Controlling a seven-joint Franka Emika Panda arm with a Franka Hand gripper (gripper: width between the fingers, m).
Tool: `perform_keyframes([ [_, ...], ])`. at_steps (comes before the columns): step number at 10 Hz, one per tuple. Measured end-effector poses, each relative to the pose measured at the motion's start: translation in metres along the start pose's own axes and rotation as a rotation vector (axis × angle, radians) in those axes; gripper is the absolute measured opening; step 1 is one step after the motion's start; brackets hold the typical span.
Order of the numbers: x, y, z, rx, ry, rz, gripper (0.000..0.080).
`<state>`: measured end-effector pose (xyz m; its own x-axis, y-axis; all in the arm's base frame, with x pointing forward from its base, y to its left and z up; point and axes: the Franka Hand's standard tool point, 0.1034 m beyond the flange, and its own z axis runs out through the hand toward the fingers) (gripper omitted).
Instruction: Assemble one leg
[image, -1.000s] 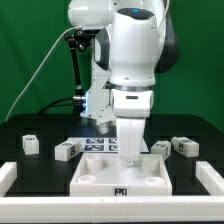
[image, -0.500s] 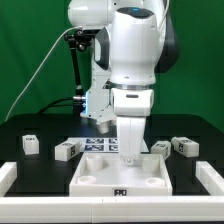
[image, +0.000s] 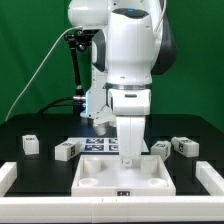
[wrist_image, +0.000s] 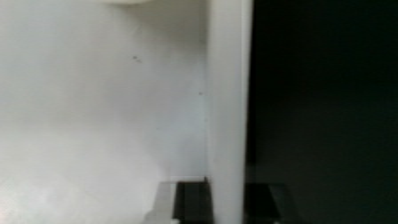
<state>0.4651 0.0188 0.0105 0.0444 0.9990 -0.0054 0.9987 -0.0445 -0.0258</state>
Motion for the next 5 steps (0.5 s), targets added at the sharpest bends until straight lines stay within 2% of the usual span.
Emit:
perform_keyframes([
  [3,0.038,0.014,-0.001,-0.019,0.011,-0.005,0.0061],
  [5,0.055,0.023,-0.001,-0.03,0.02,-0.032,0.0061],
])
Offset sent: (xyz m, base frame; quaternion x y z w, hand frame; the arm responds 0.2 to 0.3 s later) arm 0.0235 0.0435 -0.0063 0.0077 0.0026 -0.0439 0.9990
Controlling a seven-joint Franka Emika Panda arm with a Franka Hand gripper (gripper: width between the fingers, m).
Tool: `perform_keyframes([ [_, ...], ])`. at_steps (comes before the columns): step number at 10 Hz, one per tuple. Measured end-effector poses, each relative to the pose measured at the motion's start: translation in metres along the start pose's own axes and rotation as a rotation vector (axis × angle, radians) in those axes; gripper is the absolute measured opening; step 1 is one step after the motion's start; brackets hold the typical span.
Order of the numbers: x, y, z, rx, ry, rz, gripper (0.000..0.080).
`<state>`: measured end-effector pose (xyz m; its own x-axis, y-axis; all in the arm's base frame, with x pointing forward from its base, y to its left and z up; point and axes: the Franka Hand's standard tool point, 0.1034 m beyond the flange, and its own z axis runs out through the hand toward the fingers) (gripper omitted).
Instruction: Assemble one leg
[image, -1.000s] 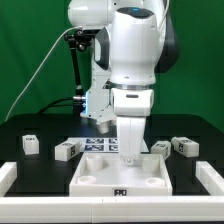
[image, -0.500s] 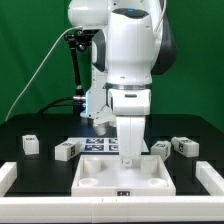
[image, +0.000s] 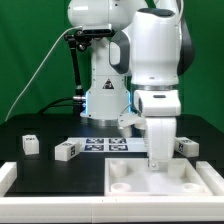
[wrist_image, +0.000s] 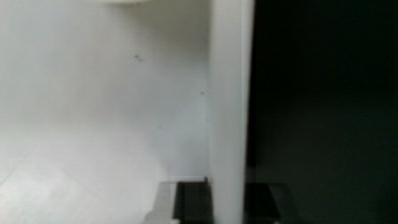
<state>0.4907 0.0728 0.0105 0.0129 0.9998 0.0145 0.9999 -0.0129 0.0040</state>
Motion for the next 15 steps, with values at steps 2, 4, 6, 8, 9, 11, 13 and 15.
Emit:
perform_keyframes([
  [2,0.007,0.0,0.0,0.013,0.0,-0.012,0.0061],
  [4,0.007,0.0,0.0,0.013,0.0,-0.009,0.0061],
  [6,0.007,0.0,0.0,0.013,-0.001,-0.008,0.0278],
  [8,0.007,0.0,0.0,0.013,-0.001,-0.008,0.046],
  [9,0.006,0.0,0.0,0.013,-0.001,-0.008,0.058],
  [11,0.006,0.0,0.0,0.013,-0.001,-0.007,0.0637],
  [13,0.006,0.0,0.0,0.013,-0.001,-0.007,0.0646],
  [15,0.011,0.0,-0.012,-0.004,-0.004,0.037,0.0649],
])
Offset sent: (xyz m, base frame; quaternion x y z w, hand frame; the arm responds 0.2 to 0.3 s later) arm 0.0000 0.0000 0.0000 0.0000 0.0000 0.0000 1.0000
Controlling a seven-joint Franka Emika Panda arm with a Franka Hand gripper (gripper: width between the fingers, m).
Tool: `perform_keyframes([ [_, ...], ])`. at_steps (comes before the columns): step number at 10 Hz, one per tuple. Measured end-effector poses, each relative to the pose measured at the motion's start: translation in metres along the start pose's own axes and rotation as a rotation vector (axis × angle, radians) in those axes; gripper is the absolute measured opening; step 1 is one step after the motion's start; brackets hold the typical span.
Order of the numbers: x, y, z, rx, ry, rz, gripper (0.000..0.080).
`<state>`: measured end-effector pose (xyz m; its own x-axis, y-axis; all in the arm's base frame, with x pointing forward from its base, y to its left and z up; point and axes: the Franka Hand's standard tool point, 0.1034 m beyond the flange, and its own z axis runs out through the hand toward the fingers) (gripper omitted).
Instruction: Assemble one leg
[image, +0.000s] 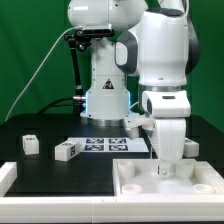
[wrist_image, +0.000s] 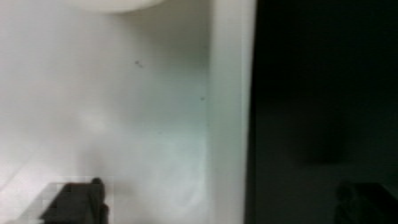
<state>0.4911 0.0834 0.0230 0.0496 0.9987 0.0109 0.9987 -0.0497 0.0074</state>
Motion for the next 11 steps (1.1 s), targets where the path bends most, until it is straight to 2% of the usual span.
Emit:
perform_keyframes([
  [3,0.02,-0.012,-0.041,-0.052,-0.003,0.087,0.0649],
  [4,0.028,-0.016,-0.051,-0.054,-0.01,0.121,0.0649],
  [7,0.029,-0.017,-0.052,-0.048,-0.012,0.179,0.0649],
  [9,0.03,-0.019,-0.051,-0.049,-0.002,0.401,0.0649],
  [11,0.034,-0.033,-0.048,-0.038,0.014,0.686,0.0649],
])
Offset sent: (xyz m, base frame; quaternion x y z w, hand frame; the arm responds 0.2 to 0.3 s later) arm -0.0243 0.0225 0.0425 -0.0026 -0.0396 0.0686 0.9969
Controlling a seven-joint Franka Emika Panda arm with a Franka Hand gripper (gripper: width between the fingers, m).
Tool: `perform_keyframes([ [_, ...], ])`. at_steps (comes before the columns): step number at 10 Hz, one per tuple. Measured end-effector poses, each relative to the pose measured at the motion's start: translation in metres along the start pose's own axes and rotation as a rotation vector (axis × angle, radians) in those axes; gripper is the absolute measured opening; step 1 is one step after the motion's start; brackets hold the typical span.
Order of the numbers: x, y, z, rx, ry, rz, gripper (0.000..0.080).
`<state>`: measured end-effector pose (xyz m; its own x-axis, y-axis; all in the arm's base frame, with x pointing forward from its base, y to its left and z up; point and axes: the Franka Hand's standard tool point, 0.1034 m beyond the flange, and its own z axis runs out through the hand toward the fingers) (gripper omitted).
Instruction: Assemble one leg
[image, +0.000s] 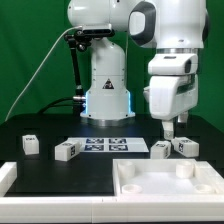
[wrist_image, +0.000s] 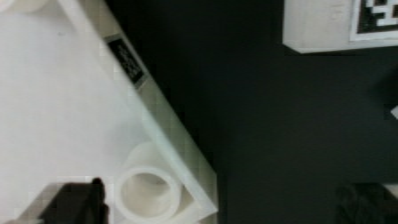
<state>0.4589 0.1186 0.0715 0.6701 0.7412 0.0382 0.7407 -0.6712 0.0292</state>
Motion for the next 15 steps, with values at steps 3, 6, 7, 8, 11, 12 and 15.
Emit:
perform_keyframes([
  [3,0.002,-0.021,0.003,0.023,-0.004,0.338,0.0649],
  [6,0.006,-0.033,0.006,0.039,0.001,0.496,0.0649],
  [7,0.006,-0.033,0.006,0.039,0.001,0.486,0.0649],
  [8,0.008,-0.037,0.006,0.04,0.0,0.51,0.0649],
  [11,0.014,-0.075,0.014,0.051,0.002,0.487,0.0649],
  [12,0.014,-0.08,0.015,0.053,-0.009,0.478,0.0649],
  [15,0.003,-0.085,0.017,0.074,-0.156,0.466,0.0649],
])
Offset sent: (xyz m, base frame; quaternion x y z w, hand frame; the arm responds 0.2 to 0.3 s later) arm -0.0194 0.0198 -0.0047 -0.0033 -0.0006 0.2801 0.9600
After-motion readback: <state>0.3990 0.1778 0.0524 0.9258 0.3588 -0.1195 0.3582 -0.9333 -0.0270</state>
